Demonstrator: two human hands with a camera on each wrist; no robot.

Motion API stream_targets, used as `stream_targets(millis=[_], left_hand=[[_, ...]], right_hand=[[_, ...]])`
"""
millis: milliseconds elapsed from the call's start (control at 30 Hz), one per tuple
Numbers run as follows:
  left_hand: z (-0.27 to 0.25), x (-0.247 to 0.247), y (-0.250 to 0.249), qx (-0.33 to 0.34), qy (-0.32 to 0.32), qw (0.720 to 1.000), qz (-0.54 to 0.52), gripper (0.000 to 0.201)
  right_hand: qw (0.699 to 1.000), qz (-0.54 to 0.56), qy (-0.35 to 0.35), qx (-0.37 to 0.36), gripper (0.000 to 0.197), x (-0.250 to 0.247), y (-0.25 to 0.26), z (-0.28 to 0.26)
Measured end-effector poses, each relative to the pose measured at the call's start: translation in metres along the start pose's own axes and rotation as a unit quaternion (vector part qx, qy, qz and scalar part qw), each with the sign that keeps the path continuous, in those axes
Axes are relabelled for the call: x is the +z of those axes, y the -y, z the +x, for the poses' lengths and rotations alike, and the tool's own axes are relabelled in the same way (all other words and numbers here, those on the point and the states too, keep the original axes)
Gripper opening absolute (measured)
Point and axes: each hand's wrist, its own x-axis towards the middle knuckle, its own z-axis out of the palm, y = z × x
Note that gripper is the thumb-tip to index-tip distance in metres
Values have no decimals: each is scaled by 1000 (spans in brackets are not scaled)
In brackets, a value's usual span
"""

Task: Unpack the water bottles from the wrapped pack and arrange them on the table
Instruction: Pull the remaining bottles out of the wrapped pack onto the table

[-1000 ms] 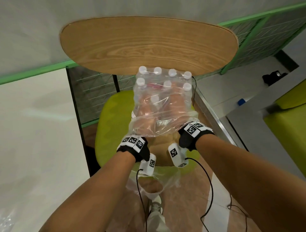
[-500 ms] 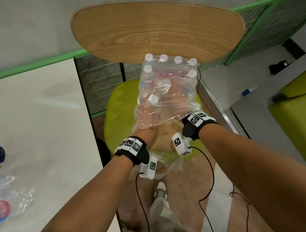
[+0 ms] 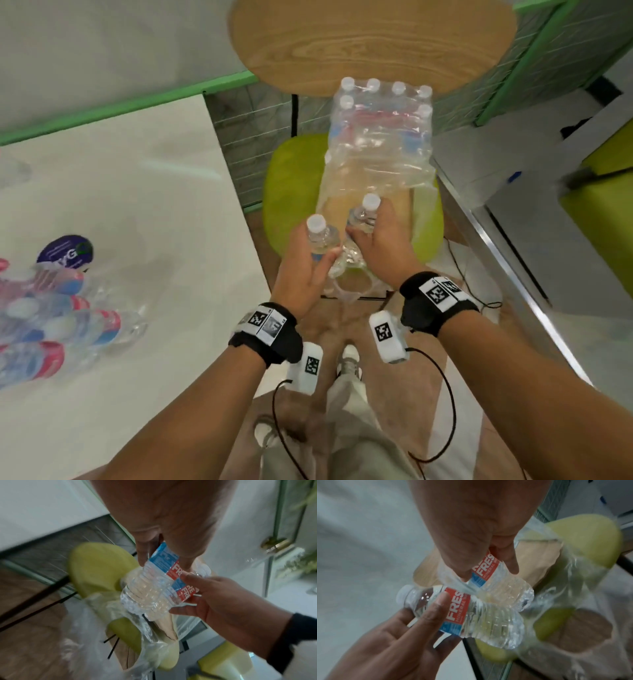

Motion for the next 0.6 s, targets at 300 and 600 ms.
stream_targets(millis=[300, 600], left_hand=[[-134, -136, 66, -110, -219, 969, 19, 55], [-207, -190, 106, -167, -336, 927, 28, 63]], right_hand=[[985, 85, 126, -77, 40, 138, 93, -84], [972, 8, 166, -166, 58, 249, 142, -111]])
